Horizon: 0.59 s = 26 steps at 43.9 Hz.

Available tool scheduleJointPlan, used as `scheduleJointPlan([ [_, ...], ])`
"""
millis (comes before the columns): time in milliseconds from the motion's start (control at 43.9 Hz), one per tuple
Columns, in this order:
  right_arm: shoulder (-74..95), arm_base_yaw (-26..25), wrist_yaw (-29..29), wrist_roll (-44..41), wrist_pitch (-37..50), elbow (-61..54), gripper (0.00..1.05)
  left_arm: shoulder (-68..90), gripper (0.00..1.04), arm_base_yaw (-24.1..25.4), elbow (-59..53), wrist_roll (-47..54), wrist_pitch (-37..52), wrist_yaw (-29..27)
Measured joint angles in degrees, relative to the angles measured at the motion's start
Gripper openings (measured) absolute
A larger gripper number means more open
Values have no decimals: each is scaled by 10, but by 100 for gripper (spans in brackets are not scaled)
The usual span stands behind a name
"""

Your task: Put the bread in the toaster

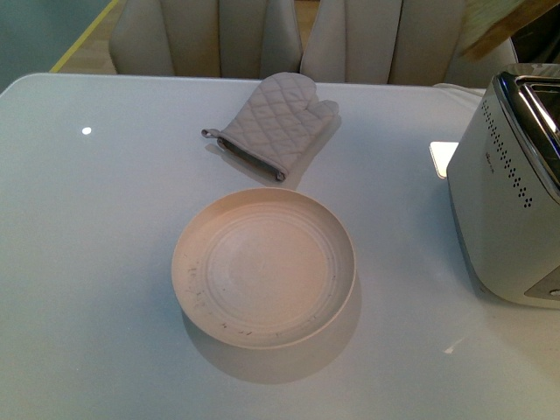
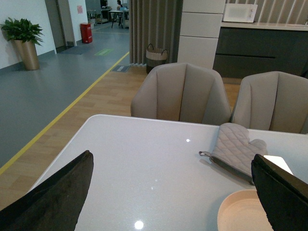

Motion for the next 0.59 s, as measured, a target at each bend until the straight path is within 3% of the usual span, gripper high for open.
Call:
scheduleJointPlan([
  [296, -23, -52, 21, -211, -71, 22, 3, 0, 98, 0, 0, 0, 0, 0],
  [592, -27, -80, 37, -274, -112, 30, 3, 0, 98, 0, 0, 0, 0, 0],
])
